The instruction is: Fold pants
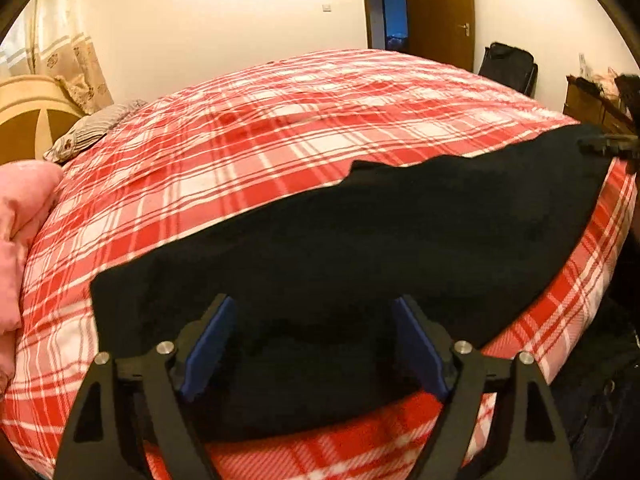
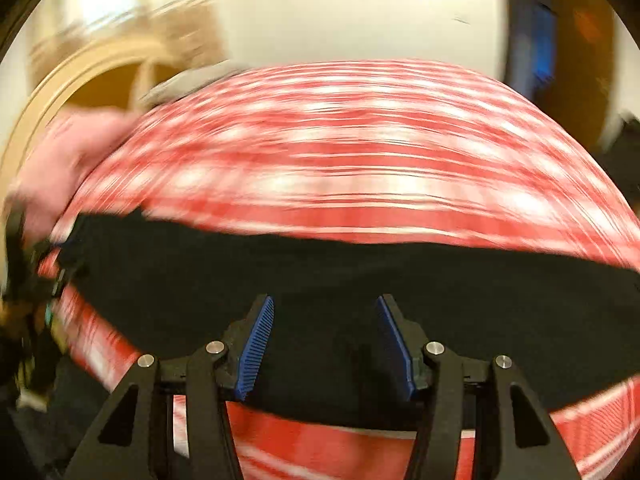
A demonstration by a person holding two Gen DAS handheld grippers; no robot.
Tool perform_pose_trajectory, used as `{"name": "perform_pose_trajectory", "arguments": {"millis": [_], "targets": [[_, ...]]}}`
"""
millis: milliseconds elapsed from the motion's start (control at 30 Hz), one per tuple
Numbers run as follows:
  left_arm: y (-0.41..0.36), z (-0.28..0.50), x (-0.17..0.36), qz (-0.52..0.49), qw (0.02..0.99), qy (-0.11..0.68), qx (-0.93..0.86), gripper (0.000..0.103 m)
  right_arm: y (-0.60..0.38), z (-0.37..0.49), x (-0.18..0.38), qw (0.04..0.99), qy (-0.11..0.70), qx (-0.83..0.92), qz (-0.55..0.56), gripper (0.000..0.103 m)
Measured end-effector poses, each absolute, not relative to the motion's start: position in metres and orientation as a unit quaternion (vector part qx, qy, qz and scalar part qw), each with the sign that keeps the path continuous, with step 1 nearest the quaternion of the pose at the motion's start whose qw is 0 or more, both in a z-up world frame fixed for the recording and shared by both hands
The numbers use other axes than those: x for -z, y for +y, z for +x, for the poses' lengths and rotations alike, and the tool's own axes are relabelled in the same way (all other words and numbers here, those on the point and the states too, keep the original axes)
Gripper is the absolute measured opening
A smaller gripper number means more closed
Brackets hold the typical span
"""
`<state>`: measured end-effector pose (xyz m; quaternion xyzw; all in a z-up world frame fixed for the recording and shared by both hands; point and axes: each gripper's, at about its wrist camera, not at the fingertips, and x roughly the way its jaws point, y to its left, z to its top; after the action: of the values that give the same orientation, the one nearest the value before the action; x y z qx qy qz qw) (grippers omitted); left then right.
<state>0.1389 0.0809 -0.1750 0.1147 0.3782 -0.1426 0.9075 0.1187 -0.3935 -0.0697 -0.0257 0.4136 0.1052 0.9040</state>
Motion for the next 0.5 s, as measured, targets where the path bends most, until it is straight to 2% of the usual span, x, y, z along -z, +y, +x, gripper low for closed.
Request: {"name": "perform_pose_trajectory", "arguments": {"millis": [133, 200, 367, 500], "targets": [[0.075, 0.15, 0.189, 0.126, 0.895, 0.407, 0.131, 0.089, -0.437, 0.13, 0.084, 0.899, 0.437, -0.035, 0.009, 0.055], [0.08, 0.153, 0.191, 0.108, 0.897, 0.411, 0.119, 0.099, -0.446, 0.128, 0.087, 0.899, 0.436, -0.043, 0.019, 0.055], [0.078, 0.157, 0.187, 0.11, 0.891, 0.428, 0.105, 0.099, -0.439, 0.128, 0.087, 0.903, 0.429, -0.038, 0.004, 0.055], [0.072, 0.155, 0.173, 0.12, 0.897, 0.415, 0.095, 0.099, -0.449, 0.125, 0.078, 0.909, 0.415, -0.032, 0.036, 0.055]]}}
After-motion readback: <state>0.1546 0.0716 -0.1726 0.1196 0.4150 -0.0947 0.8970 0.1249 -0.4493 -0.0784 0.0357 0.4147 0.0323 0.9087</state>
